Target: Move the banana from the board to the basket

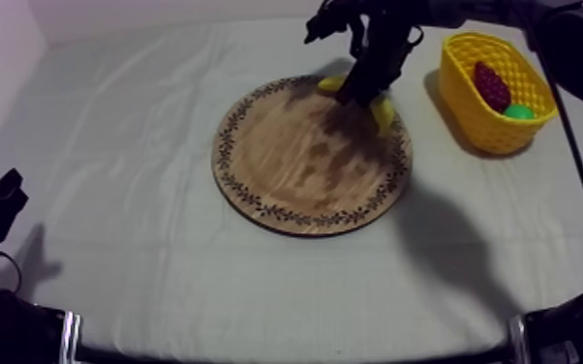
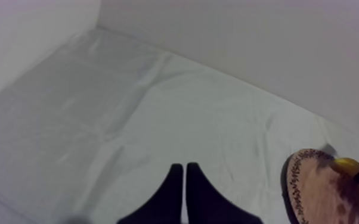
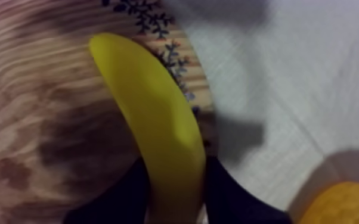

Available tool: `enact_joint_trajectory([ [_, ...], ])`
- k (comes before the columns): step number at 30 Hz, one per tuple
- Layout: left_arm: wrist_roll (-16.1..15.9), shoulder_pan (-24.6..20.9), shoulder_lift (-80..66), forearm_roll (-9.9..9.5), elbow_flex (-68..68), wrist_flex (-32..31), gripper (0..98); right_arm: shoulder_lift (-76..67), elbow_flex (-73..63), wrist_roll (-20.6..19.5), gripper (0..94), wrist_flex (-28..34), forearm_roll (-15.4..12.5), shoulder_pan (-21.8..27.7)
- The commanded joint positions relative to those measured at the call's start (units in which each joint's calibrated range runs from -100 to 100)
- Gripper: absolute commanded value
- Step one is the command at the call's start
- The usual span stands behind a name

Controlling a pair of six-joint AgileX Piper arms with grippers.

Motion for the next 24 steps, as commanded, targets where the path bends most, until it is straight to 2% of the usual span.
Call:
enact_joint_trajectory([
  [1,0.0,-0.02,0.0,0.01,0.0,0.03,0.1,-3.57,1.68,0.74,17.9,0.48,-0.55,0.2],
  [11,0.0,-0.02,0.0,0.01,0.0,0.03,0.1,-26.72,17.25,4.51,22.6,1.42,-1.75,3.26],
  [17,0.0,-0.02,0.0,0.01,0.0,0.03,0.1,-37.66,26.46,8.13,23.4,0.98,-2.45,7.62],
  [24,0.0,-0.02,0.0,0.01,0.0,0.03,0.1,-42.26,31.68,11.62,23.6,-0.36,-2.79,13.6],
])
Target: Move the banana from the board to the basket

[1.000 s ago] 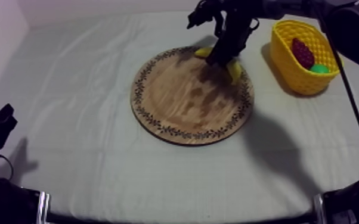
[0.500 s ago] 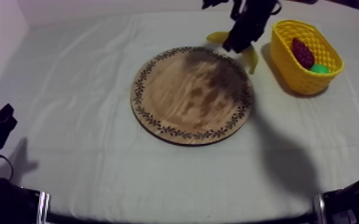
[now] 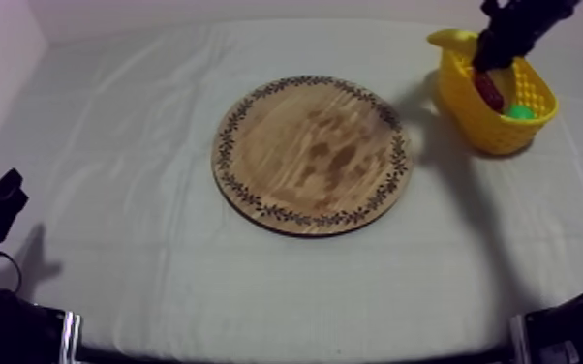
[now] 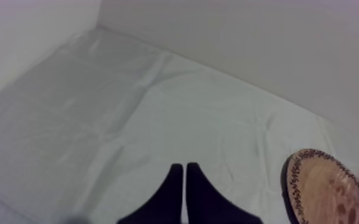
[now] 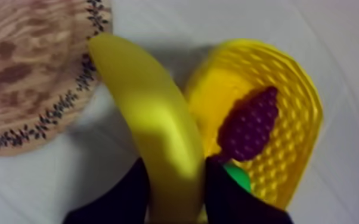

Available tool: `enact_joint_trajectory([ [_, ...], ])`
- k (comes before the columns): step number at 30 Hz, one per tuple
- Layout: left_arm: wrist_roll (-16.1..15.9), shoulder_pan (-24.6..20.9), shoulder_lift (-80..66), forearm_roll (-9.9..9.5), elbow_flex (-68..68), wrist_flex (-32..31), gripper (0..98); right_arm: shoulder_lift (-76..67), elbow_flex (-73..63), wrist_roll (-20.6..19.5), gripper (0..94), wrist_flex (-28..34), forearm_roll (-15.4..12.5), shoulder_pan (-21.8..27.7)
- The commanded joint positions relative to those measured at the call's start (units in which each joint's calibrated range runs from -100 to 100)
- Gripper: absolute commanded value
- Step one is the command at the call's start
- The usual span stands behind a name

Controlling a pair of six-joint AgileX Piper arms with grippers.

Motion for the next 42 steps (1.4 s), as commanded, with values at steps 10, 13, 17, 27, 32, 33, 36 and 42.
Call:
enact_joint_trajectory([
  [10,0.0,-0.02,0.0,0.01,0.0,0.03,0.1,4.82,-3.34,2.74,24.0,-2.19,-0.5,7.17],
  [13,0.0,-0.02,0.0,0.01,0.0,0.03,0.1,8.26,-5.64,2.36,24.0,-2.61,-0.18,7.45],
  [17,0.0,-0.02,0.0,0.01,0.0,0.03,0.1,13.28,-8.53,1.63,24.1,-3.42,0.28,7.47],
  [27,0.0,-0.02,0.0,0.01,0.0,0.03,0.1,23.45,-14.26,0.14,29.8,-5.33,1.48,7.77],
  [32,0.0,-0.02,0.0,0.01,0.0,0.03,0.1,23.71,-14.4,0.59,40.8,-6.11,1.25,8.12],
  [33,0.0,-0.02,0.0,0.01,0.0,0.03,0.1,23.32,-14.18,0.7,42.1,-6.17,1.08,8.15],
  [36,0.0,-0.02,0.0,0.01,0.0,0.03,0.1,21.16,-12.9,1.25,39.4,-6.18,0.2,8.19],
  [42,0.0,-0.02,0.0,0.01,0.0,0.03,0.1,14.2,-7.98,1.44,13.4,-5.95,-1.16,7.85],
])
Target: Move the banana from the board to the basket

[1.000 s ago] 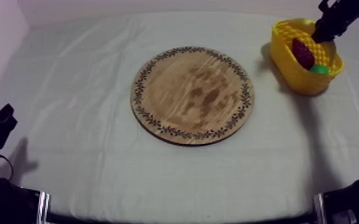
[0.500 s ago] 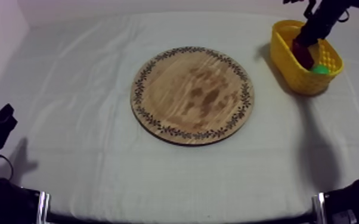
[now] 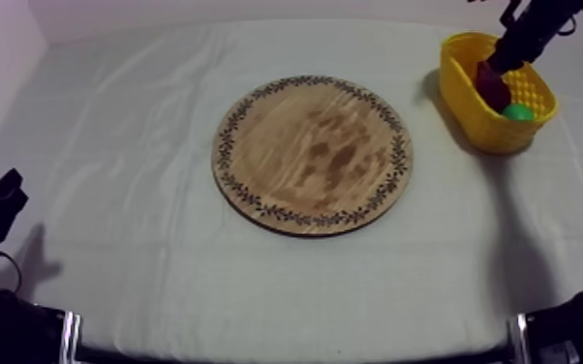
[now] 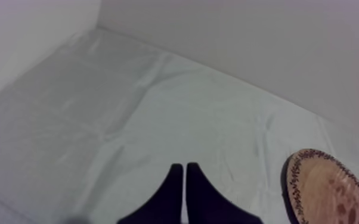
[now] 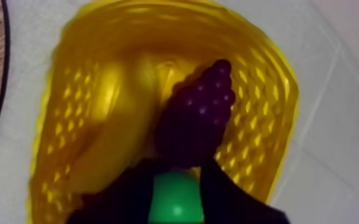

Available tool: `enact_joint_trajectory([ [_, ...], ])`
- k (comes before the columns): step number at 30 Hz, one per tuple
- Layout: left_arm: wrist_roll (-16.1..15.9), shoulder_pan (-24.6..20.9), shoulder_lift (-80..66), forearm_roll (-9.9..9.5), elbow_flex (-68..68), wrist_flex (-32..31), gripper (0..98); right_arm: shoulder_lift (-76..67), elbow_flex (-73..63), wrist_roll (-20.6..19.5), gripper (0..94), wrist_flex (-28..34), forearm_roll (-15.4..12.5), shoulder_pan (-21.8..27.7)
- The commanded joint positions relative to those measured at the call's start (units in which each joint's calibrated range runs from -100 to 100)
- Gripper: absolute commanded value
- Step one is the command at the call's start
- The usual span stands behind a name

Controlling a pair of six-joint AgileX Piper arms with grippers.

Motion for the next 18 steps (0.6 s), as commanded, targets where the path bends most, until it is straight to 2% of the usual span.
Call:
enact_joint_trajectory([
  [1,0.0,-0.02,0.0,0.01,0.0,0.03,0.1,-3.79,2.82,-0.25,9.6,0.27,-0.41,-0.18],
  [4,0.0,-0.02,0.0,0.01,0.0,0.03,0.1,-9.31,8.17,-0.26,3.8,-0.31,-1.49,-0.26],
  [9,0.0,-0.02,0.0,0.01,0.0,0.03,0.1,-21.09,18.59,-0.07,10.0,-1.52,-4.17,0.15],
  [18,0.0,-0.02,0.0,0.01,0.0,0.03,0.1,-43.98,37.33,-0.49,10.4,-3.18,-6.76,0.44],
])
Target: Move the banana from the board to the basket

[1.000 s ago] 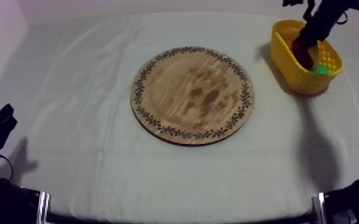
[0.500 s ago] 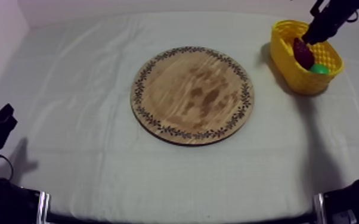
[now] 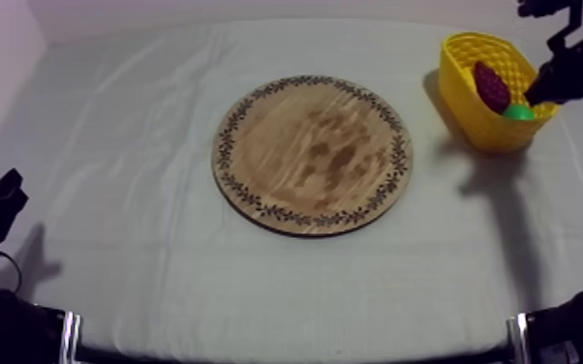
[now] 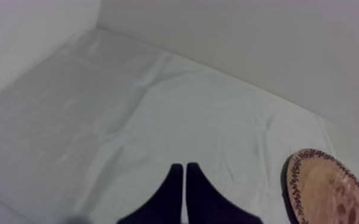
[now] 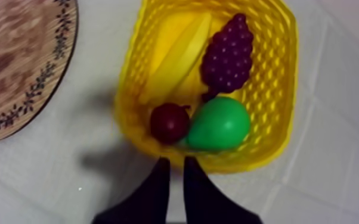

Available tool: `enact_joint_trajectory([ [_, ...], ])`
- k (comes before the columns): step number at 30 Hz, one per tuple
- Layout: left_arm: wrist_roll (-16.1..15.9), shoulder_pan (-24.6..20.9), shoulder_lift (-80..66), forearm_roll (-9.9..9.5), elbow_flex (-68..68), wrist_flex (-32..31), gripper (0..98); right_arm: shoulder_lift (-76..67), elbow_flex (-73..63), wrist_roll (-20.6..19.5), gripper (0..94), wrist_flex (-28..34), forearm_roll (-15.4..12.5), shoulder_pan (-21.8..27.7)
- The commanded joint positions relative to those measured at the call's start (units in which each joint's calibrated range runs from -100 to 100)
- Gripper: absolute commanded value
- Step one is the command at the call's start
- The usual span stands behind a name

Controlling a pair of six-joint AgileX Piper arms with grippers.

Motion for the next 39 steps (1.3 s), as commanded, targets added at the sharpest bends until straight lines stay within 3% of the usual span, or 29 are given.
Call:
enact_joint_trajectory([
  [1,0.0,-0.02,0.0,0.01,0.0,0.03,0.1,-11.06,7.78,-0.23,10.2,-0.32,-0.16,0.0],
  [6,0.0,-0.02,0.0,0.01,0.0,0.03,0.1,-24.32,17.13,-1.16,8.4,-0.97,-0.12,0.05],
  [14,0.0,-0.02,0.0,0.01,0.0,0.03,0.1,-51.94,31.24,-4.33,7.6,-1.62,2.2,-2.13],
  [22,0.0,-0.02,0.0,0.01,0.0,0.03,0.1,-72.1,38.73,-4.04,7.9,-0.54,0.54,-2.33],
  [28,-0.01,-0.02,0.0,0.01,0.0,0.03,0.1,-75.63,44.93,-3.89,8.4,-5.65,-1.49,-2.12],
  [32,-0.04,-0.02,0.0,0.01,0.0,0.03,0.1,-75.99,51.52,-7.34,7.4,-13.39,-2.26,-1.78],
  [37,-0.04,-0.02,0.0,0.01,0.0,0.03,0.1,-76.08,53.45,-14.52,5.7,-15.52,-2.56,-1.57],
  [39,-0.04,-0.02,0.0,0.01,0.0,0.03,0.1,-76.09,53.63,-15.36,3.0,-15.81,-2.67,-1.62],
])
